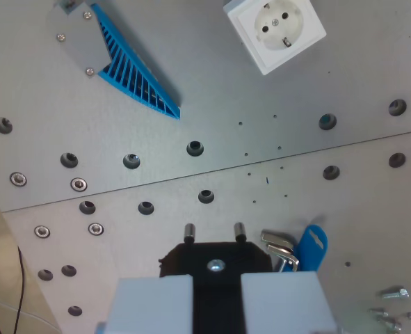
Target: Move above the white socket
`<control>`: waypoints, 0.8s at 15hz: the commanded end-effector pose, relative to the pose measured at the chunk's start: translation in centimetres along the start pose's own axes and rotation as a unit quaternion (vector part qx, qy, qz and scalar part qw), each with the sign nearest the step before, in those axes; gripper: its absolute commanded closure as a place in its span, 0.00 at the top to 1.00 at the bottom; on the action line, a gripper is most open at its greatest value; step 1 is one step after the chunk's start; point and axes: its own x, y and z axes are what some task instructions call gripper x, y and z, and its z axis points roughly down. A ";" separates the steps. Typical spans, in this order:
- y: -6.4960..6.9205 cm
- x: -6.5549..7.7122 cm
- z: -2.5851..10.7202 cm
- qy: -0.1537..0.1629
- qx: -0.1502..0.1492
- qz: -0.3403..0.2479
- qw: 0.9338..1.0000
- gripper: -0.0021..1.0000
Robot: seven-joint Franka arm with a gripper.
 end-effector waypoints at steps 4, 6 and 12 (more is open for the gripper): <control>0.0 0.0 0.0 0.000 0.000 0.000 1.000 0.00; 0.0 0.0 0.0 0.000 0.000 -0.002 1.000 0.00; 0.2 0.1 0.5 0.002 0.001 -0.021 1.000 0.00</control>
